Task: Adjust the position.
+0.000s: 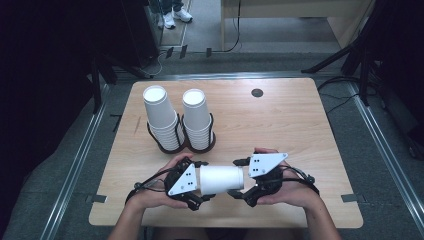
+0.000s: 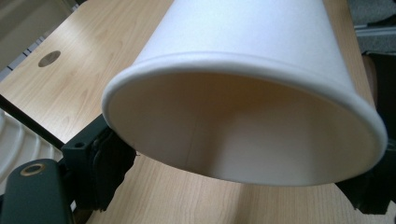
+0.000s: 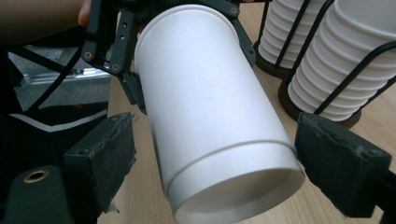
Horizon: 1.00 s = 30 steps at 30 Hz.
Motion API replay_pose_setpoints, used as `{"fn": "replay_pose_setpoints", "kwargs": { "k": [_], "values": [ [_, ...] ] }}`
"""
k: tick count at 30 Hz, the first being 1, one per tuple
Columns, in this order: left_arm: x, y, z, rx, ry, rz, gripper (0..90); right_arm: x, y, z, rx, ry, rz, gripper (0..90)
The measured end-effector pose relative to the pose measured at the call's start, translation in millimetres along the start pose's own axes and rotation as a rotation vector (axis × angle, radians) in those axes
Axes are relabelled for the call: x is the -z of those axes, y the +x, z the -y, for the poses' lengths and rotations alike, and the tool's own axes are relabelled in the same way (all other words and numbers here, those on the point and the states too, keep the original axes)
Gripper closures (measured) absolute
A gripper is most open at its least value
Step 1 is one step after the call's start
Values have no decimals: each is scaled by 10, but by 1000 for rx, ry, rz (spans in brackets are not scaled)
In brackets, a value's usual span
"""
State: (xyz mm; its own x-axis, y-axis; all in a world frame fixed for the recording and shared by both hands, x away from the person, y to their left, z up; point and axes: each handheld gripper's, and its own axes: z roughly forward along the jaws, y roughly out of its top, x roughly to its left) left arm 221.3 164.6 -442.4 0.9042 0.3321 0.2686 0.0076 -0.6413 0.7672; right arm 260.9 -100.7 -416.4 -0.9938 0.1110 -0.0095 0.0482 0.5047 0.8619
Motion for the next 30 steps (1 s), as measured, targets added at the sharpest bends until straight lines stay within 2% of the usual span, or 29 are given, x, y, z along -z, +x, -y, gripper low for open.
{"fn": "replay_pose_setpoints", "kwargs": {
  "k": [3, 9, 17, 20, 23, 26, 30],
  "values": [
    [-31, -35, -6, -35, 34, -7, 101, -36, -3, 28, 5, 33, 0, 138],
    [-48, -58, -17, -44, 38, 3, 101, -113, 14, 62, 14, 85, -15, 146],
    [-56, -68, -12, -53, 43, 7, 100, -158, 35, 80, 21, 108, -20, 171],
    [-59, -72, -12, -60, 46, 9, 100, -175, 54, 92, 53, 117, 0, 191],
    [-66, -78, -10, -62, 47, 8, 100, -186, 70, 96, 60, 138, 11, 189],
    [-67, -79, -16, -69, 47, 7, 101, -221, 86, 93, 86, 166, 39, 148],
    [-73, -86, -11, -73, 53, 8, 100, -257, 112, 89, 111, 195, 45, 181]
  ]
}}
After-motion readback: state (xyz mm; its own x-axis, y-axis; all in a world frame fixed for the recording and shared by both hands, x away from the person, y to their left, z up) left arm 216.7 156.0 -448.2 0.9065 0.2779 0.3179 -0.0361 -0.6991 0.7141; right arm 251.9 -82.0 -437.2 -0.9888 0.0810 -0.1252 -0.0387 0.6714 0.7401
